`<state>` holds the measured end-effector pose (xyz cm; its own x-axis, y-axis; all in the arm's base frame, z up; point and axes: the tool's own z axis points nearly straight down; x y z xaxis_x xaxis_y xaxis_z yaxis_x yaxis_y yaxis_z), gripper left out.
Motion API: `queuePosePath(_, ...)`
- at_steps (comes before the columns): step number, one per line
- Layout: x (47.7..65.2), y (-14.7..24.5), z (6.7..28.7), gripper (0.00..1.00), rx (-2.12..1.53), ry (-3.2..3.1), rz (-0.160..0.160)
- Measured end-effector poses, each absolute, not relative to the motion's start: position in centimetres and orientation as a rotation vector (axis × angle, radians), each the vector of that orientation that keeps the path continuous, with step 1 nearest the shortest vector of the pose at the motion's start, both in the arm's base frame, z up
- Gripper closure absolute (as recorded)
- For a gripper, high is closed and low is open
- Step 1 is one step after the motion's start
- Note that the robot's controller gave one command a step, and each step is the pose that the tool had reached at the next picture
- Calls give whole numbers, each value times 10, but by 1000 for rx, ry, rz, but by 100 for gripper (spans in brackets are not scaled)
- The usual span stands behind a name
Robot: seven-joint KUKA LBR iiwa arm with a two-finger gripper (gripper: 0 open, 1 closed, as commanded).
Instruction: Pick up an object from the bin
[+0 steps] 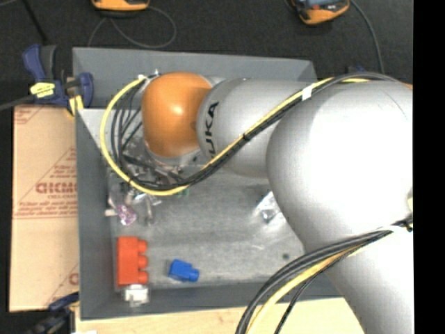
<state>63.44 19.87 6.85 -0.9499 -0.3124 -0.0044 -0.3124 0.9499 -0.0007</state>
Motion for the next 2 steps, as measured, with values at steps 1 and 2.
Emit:
queuePosePath(1,649,207,102,0,-1437,2785,-1)
queuePosePath(2,653,187,101,0,-1385,2816,3)
